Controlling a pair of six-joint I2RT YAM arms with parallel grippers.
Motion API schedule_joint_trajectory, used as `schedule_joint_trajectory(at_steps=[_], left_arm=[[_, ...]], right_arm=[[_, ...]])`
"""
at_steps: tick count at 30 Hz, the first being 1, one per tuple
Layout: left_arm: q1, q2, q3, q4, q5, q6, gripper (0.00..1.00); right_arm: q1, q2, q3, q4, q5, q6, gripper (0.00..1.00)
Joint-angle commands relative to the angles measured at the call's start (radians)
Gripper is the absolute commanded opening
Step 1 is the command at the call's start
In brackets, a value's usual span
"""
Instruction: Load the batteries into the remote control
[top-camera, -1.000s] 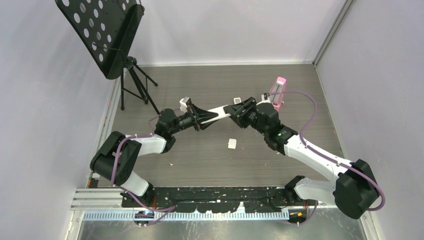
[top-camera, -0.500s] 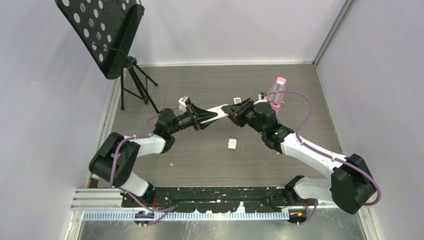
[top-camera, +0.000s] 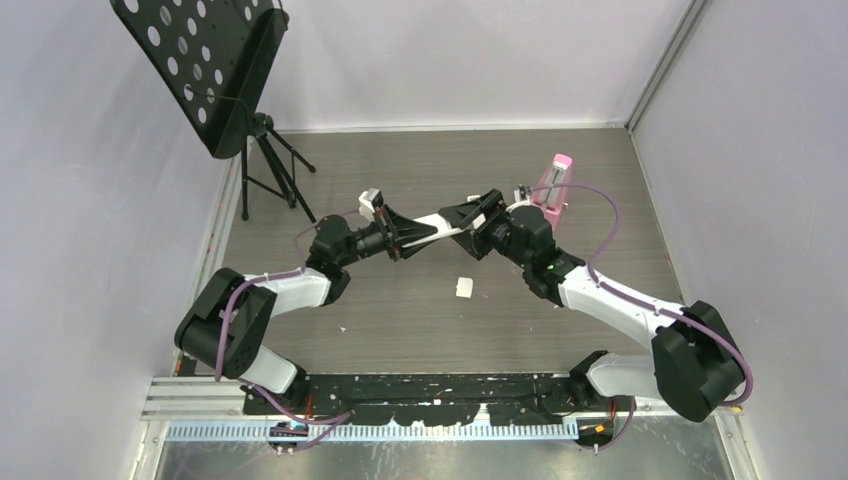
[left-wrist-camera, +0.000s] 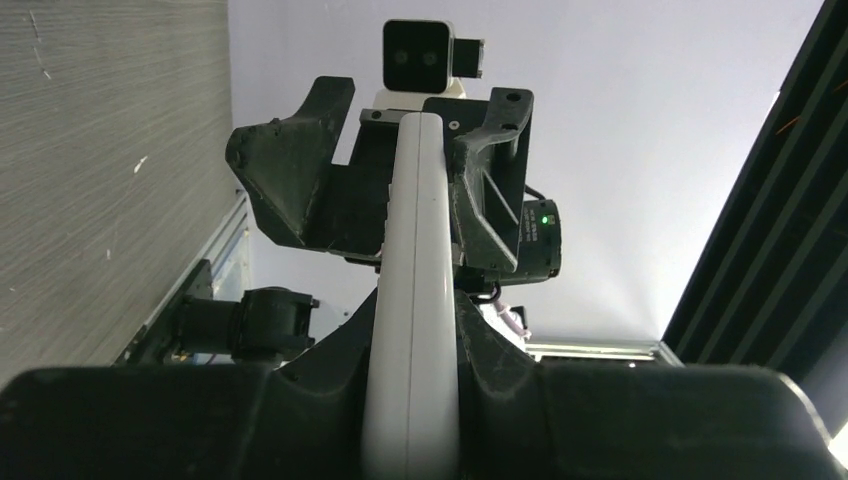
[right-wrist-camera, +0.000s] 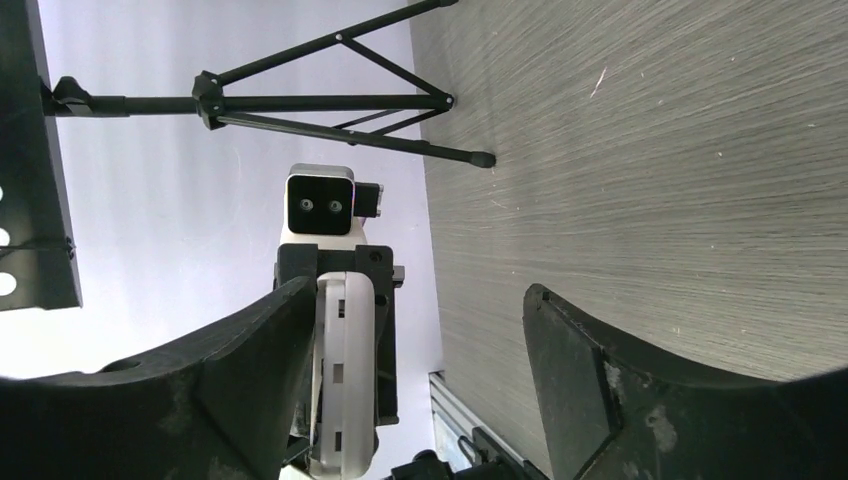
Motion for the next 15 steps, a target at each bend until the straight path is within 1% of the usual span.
schedule_joint_trajectory(at_steps=[1,5,8,10,13,15], left_arm=[[0.001,-0.029,0.040,0.006,0.037,0.093,0.00],[0.004,-0.012,0.041,0.011,0.049,0.129,0.00],[0.005,0.001,0.056,0.022,0.087,0.172,0.00],[0.006,0.008,0.063,0.027,0.118,0.198,0.00],[0.010,0.008,0.072,0.034,0.167,0.217,0.00],[0.014,0.005,0.085,0.017,0.210,0.240,0.00]], right_arm=[[-0.022,-0.064,-0.019,0.080,-0.060,-0.062,0.82],[-0.028,-0.124,-0.060,0.142,-0.092,-0.076,0.83],[-0.037,-0.156,-0.093,0.177,-0.116,-0.087,0.83],[-0.050,-0.170,-0.097,0.164,-0.139,-0.110,0.76],[-0.079,-0.187,-0.081,0.048,-0.203,-0.169,0.64],[-0.100,-0.209,-0.087,0.006,-0.238,-0.208,0.59]])
